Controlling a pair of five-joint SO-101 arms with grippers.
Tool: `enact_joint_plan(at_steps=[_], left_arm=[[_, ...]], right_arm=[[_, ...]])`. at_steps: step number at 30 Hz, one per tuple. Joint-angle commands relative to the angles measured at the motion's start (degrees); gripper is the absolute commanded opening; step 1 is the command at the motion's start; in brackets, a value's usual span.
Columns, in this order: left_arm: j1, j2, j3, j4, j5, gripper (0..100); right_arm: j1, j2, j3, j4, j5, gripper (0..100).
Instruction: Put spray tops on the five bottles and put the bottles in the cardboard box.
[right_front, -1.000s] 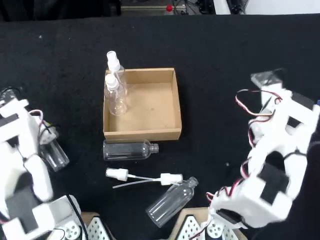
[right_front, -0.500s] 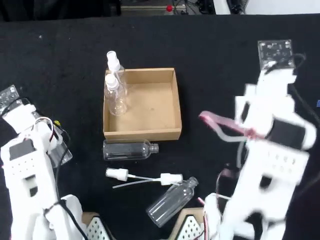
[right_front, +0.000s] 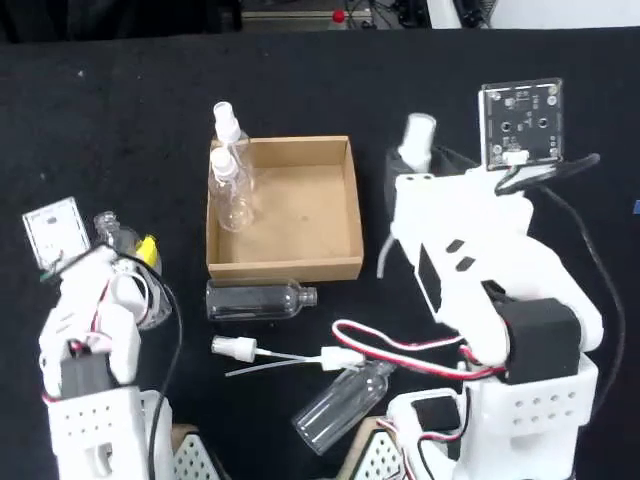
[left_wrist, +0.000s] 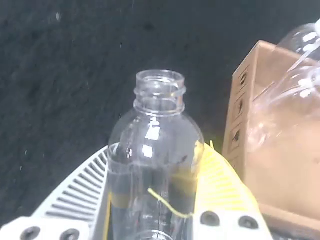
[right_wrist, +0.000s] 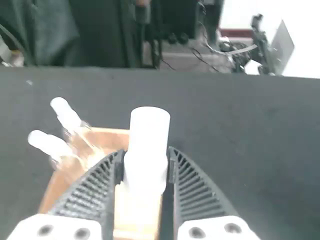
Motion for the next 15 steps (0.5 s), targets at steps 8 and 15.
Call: enact_joint_plan(at_steps=[8, 15], left_arm=[[7.6, -14.07, 4.0, -1.14, -0.09, 7], [21.85, -14.07, 4.44, -1.23, -0.09, 7]], right_arm=[[-10.37, -1.8, -3.38, -13.98, -3.69, 1.5], [-17.41, -1.63, -3.3, -26.2, -3.69, 1.1]])
